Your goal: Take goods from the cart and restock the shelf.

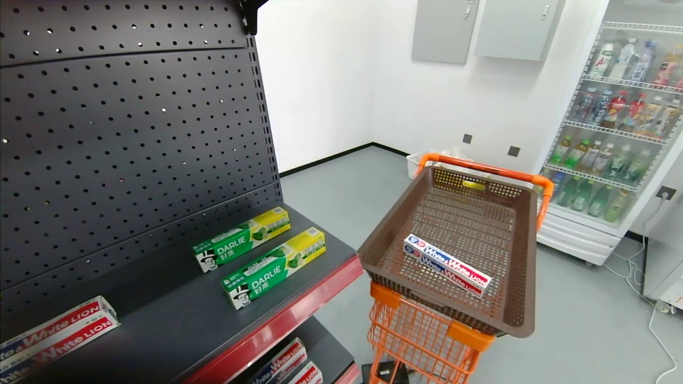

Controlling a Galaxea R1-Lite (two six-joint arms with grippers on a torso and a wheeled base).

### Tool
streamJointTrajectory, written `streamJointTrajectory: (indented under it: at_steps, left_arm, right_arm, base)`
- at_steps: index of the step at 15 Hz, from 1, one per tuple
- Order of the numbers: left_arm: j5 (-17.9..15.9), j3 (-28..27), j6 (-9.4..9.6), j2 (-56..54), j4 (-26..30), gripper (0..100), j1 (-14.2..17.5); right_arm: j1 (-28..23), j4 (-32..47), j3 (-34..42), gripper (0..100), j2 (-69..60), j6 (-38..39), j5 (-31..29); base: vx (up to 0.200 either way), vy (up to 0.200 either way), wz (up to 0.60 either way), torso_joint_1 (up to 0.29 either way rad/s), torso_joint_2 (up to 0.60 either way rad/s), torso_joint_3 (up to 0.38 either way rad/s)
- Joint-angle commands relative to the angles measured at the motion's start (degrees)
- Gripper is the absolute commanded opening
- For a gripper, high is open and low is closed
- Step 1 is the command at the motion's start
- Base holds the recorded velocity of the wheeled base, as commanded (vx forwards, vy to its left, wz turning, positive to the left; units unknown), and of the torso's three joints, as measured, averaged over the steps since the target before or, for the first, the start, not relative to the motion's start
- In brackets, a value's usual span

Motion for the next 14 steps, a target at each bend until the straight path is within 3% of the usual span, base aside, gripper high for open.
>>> streamJointTrajectory:
  at_steps: [1, 3, 5, 7, 10, 12, 14]
  left_arm:
    - [0.07, 0.00, -0.10, 0.09, 0.00, 100, -0.01]
    - [0.15, 0.00, -0.19, 0.00, 0.00, 100, -0.01]
    - [0.15, 0.00, -0.10, 0.00, 0.00, 100, -0.01]
    - [0.07, 0.00, -0.02, 0.00, 0.00, 100, -0.01]
    - [0.07, 0.00, -0.10, 0.00, 0.00, 100, 0.07]
    - [0.07, 0.00, -0.02, 0.09, 0.00, 100, -0.01]
    - [0.07, 0.00, -0.02, 0.00, 0.00, 100, -0.01]
  right_arm:
    - [1.89, 2.48, -18.80, 100, 24.36, 0.76, 0.10]
    - [-0.22, 1.86, -23.72, 100, 35.08, 1.37, -2.45]
    - [-4.88, -6.05, -29.17, 100, 48.62, 2.08, -3.33]
    - [-5.14, -14.57, -32.86, 100, 59.52, 1.11, -4.03]
    - [-2.59, -13.61, -39.01, 100, 67.69, -11.55, 1.33]
    - [-1.45, -8.77, -43.76, 100, 71.91, -14.53, 2.21]
    - [0.66, -2.80, -47.54, 100, 76.04, -17.79, 8.71]
  base:
    - [0.000, 0.000, 0.00, 0.000, 0.00, 0.000]
    - [0.000, 0.000, 0.00, 0.000, 0.00, 0.000]
    - [0.000, 0.000, 0.00, 0.000, 0.00, 0.000]
    - [0.000, 0.000, 0.00, 0.000, 0.00, 0.000]
    - [0.000, 0.000, 0.00, 0.000, 0.00, 0.000]
    - [0.000, 0.000, 0.00, 0.000, 0.00, 0.000]
    - [0.000, 0.000, 0.00, 0.000, 0.00, 0.000]
